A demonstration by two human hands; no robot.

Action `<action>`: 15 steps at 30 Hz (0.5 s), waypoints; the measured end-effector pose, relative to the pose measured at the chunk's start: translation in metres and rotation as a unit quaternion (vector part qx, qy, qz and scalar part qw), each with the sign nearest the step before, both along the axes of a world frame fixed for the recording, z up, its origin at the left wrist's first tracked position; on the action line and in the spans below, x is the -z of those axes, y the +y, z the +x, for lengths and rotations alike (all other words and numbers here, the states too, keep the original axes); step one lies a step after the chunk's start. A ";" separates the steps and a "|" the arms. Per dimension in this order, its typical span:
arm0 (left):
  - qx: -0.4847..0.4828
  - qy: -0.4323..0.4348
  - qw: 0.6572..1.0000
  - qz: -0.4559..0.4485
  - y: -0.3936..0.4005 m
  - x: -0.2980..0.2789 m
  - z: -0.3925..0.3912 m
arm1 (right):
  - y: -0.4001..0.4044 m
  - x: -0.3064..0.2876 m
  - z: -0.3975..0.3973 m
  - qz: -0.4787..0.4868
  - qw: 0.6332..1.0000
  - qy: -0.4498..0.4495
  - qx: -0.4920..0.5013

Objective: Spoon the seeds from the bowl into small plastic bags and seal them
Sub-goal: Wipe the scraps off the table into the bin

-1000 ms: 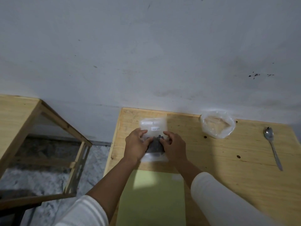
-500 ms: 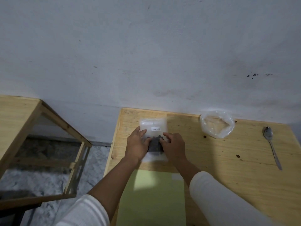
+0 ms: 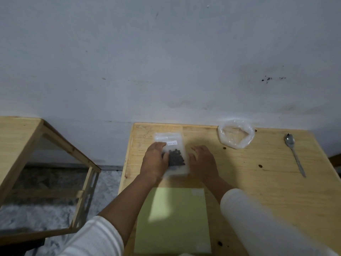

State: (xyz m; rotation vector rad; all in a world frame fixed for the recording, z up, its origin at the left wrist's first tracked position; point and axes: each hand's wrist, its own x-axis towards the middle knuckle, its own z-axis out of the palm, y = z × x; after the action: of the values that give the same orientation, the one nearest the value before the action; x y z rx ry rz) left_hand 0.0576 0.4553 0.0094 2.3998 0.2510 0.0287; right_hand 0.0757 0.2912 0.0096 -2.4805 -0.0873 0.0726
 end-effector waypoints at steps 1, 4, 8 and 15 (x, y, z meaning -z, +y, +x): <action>0.017 -0.013 1.000 0.003 -0.003 -0.002 -0.003 | -0.005 -0.001 -0.005 -0.005 1.000 -0.003 0.011; 0.102 -0.074 0.992 0.016 -0.014 -0.005 -0.018 | -0.023 -0.002 -0.028 -0.022 0.999 -0.008 0.045; 0.167 -0.113 0.980 -0.005 -0.040 0.005 -0.052 | -0.053 0.004 -0.082 -0.028 0.995 0.003 0.092; 0.278 -0.042 0.959 0.024 -0.079 0.044 -0.119 | -0.086 0.022 -0.183 -0.031 0.987 0.084 0.136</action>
State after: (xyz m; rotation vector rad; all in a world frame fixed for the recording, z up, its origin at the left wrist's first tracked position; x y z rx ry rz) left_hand -0.0617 0.3761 -0.0343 2.4267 -0.4730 -0.1226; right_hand -0.1070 0.2051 -0.0120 -2.5129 0.3280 0.1704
